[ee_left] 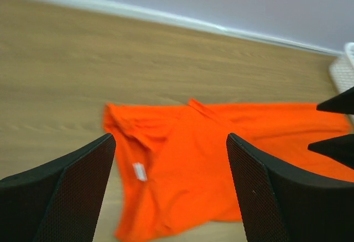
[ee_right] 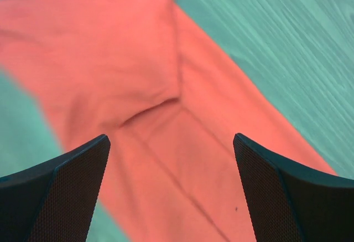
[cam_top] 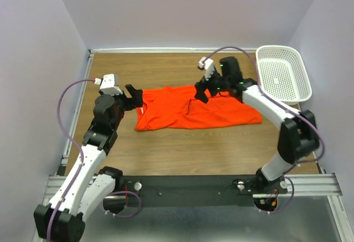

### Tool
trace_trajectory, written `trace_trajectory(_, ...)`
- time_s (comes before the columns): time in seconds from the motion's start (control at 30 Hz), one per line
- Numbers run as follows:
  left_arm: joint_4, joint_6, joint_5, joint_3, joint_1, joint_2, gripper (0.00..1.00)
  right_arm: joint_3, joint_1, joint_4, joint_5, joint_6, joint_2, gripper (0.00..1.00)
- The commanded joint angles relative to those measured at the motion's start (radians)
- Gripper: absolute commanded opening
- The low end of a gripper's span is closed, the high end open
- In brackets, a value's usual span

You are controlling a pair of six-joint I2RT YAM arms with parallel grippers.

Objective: Fold and stack the t-shirts

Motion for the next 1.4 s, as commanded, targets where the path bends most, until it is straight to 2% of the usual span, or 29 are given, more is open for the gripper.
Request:
trace_trajectory(0.0,-0.112,-0.455,0.243,-0.059,0.011,0.094,0.89,-0.135,-0.043,-0.010,-0.581,-0.123,-0.164,0.97)
trace_trajectory(0.1,-0.147,-0.664,0.297,-0.154,0.010,0.148,0.89,-0.166,-0.044,-0.016,-0.534,-0.097,-0.190,0.93)
trace_trajectory(0.13,-0.149,-0.693,0.296,-0.199,0.011,0.156,0.89,-0.166,-0.044,-0.018,-0.475,-0.094,-0.190,0.92)
trace_trajectory(0.3,-0.152,-0.831,0.268,-0.294,0.008,0.173,0.86,-0.161,-0.046,-0.029,-0.431,-0.089,-0.167,0.91)
trace_trajectory(0.47,-0.123,-0.848,0.210,-0.314,0.008,0.236,0.83,-0.158,-0.044,-0.035,-0.433,-0.083,-0.153,0.91)
trace_trajectory(0.63,-0.086,-0.859,0.155,-0.299,0.010,0.364,0.82,-0.152,-0.046,-0.040,-0.431,-0.080,-0.164,0.91)
trace_trajectory(0.77,-0.118,-0.891,0.086,-0.270,0.011,0.420,0.72,-0.159,-0.049,-0.044,-0.433,-0.085,-0.181,0.91)
trace_trajectory(0.97,-0.227,-0.917,-0.097,-0.244,0.031,0.322,0.58,-0.172,-0.055,-0.055,-0.424,-0.095,-0.224,0.91)
trace_trajectory(1.03,-0.236,-0.897,-0.129,-0.242,0.050,0.285,0.50,-0.178,-0.055,-0.058,-0.428,-0.098,-0.235,0.91)
trace_trajectory(1.07,-0.233,-0.890,-0.132,-0.245,0.065,0.277,0.41,-0.179,-0.055,-0.059,-0.433,-0.098,-0.245,0.91)
trace_trajectory(1.17,-0.175,-0.844,-0.094,-0.265,0.097,0.279,0.25,-0.184,-0.055,-0.069,-0.442,-0.098,-0.267,0.91)
trace_trajectory(1.37,-0.083,-0.799,-0.013,-0.282,0.120,0.340,0.25,-0.199,-0.057,-0.078,-0.445,-0.105,-0.296,0.91)
